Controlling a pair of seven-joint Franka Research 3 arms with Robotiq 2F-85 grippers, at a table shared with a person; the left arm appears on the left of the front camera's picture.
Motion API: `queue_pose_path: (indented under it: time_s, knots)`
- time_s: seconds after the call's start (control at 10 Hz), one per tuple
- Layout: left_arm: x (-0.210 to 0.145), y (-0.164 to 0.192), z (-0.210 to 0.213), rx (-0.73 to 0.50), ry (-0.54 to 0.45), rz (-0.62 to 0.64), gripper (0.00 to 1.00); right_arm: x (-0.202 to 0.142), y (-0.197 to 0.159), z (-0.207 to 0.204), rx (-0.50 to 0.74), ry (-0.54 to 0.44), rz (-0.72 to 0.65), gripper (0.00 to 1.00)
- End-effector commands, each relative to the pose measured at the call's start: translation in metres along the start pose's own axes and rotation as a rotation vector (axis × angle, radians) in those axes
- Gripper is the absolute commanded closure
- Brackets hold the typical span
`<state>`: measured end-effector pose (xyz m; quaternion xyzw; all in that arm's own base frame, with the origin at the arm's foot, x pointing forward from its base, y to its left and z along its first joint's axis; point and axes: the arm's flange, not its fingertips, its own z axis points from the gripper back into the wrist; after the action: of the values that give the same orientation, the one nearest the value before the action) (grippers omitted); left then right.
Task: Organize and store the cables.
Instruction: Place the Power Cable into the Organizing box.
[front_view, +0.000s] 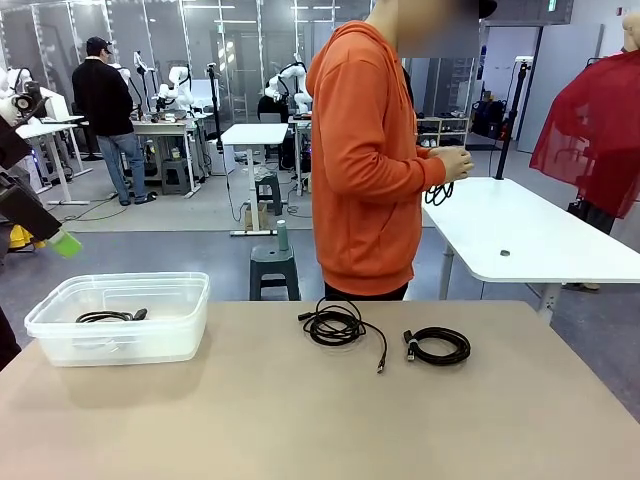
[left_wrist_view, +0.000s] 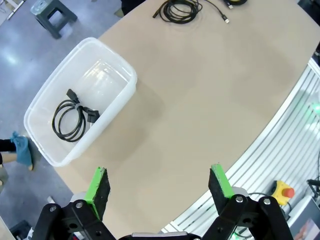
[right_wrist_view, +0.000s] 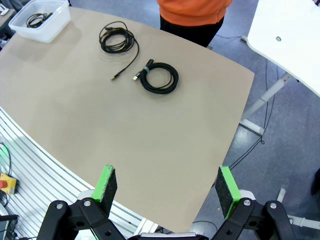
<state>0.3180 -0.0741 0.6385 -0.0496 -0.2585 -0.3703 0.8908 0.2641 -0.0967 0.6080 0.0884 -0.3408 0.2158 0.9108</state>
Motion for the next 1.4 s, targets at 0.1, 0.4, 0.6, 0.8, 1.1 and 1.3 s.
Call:
queue_pose_path:
  time_s: [0.1, 0.4, 0.6, 0.8, 1.1, 1.3]
  knots:
    - [0.001, -0.004, 0.002, 0.007, -0.001, -0.007, 0.00, 0.001, 0.000, 0.000, -0.002, 0.001, 0.001, 0.00]
    - [0.001, -0.004, 0.002, 0.007, -0.001, -0.007, 0.00, 0.001, 0.000, 0.000, -0.002, 0.001, 0.001, 0.00]
    - [0.001, -0.002, 0.000, -0.002, -0.002, -0.006, 0.00, 0.001, 0.000, 0.000, -0.002, 0.001, 0.001, 0.00]
    - [-0.026, 0.015, 0.041, -0.062, -0.111, -0.100, 0.00, 0.001, 0.000, 0.000, -0.002, 0.001, 0.001, 0.00]
    - [-0.071, 0.029, 0.077, 0.001, -0.176, -0.082, 0.00, 0.001, 0.000, 0.000, -0.002, 0.001, 0.001, 0.00]
    - [-0.085, 0.028, 0.086, 0.032, -0.146, -0.116, 0.00, 0.001, 0.000, 0.000, -0.002, 0.001, 0.001, 0.00]
